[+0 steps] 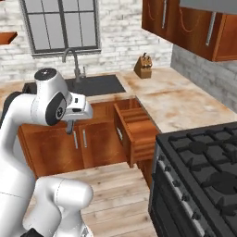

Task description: Pick up the metallic utensils from the counter and place them in the open drawer. Make sure not to pick up any wooden utensils.

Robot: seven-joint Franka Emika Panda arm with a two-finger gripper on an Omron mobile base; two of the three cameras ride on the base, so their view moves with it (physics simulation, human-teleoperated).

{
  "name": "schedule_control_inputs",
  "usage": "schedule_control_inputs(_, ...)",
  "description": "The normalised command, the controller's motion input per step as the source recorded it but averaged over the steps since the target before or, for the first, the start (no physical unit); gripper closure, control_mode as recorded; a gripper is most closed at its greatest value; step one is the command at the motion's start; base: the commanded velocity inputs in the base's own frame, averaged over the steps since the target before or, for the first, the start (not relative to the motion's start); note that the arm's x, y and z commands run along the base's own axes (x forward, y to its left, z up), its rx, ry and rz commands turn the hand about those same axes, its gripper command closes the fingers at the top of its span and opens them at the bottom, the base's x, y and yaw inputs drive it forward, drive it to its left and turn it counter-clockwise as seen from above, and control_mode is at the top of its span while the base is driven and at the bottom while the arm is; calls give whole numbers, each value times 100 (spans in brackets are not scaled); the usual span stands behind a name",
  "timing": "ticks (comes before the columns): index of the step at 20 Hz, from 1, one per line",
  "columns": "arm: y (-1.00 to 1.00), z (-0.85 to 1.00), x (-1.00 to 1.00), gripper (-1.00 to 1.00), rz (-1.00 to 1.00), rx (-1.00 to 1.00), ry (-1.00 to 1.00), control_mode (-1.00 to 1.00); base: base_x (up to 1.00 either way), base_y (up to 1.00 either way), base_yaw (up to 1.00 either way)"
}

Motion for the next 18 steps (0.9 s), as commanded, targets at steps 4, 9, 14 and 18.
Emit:
schedule_control_inputs(4, 0, 0, 0, 100, 0, 0, 0, 100, 43, -54, 9)
schedule_control_inputs(9, 0, 0, 0, 100, 0, 0, 0, 100, 48, -32, 8)
schedule_control_inputs(14, 0, 0, 0, 100, 0, 0, 0, 100, 24, -35, 7)
schedule_control_inputs(18, 0, 0, 0, 100, 0, 0, 0, 100, 33, -36, 7)
